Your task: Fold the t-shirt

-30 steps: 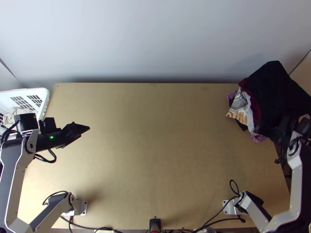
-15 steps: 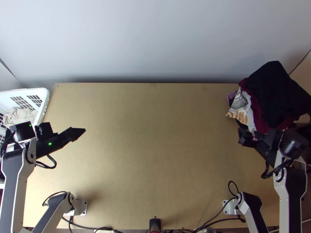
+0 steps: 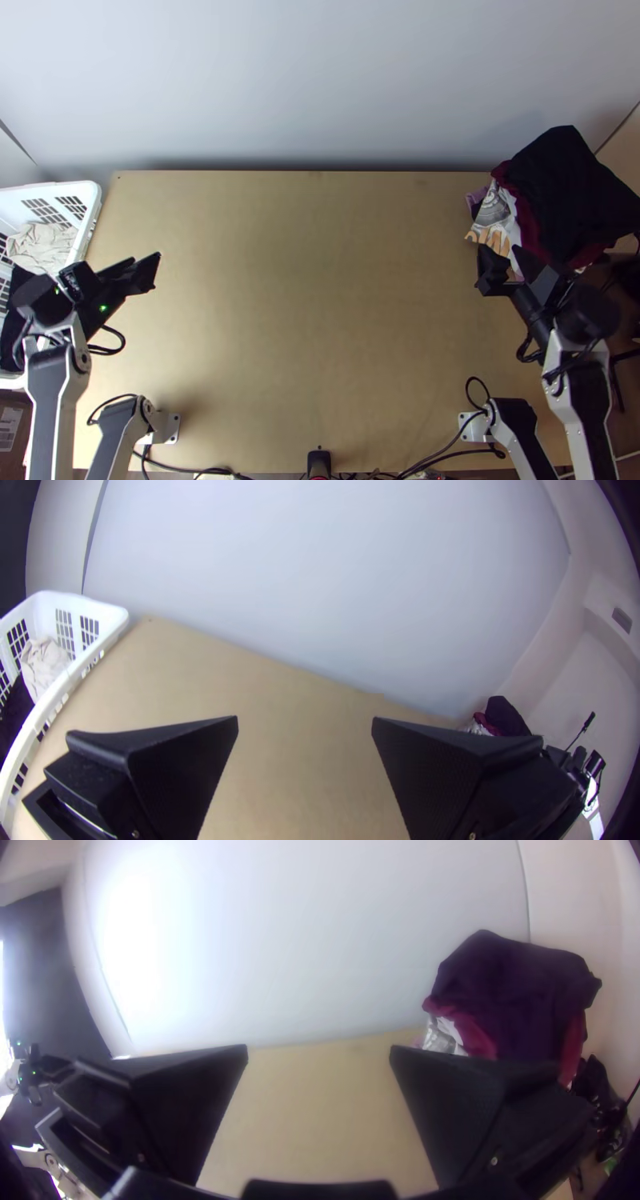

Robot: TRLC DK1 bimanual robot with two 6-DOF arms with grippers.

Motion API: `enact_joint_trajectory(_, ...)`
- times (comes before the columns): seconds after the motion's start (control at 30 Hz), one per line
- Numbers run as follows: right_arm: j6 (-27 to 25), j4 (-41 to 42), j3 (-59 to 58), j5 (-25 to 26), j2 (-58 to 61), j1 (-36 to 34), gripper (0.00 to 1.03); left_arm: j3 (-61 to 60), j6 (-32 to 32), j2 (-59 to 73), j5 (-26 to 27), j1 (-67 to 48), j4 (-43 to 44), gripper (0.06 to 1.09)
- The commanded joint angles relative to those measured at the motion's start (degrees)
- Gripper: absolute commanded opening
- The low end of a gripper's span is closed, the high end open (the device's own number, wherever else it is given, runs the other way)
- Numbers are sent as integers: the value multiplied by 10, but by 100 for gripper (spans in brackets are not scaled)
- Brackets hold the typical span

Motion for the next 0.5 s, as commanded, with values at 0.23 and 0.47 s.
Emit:
enact_joint_trajectory(0.23,-103,196,-207,92,-163,97,99,-213,-33,-155,-49,19,299,103)
enact_joint_trajectory(0.47,-146,270,-270,102,-181,102,99,-295,-15,-217,-70,7,334,103)
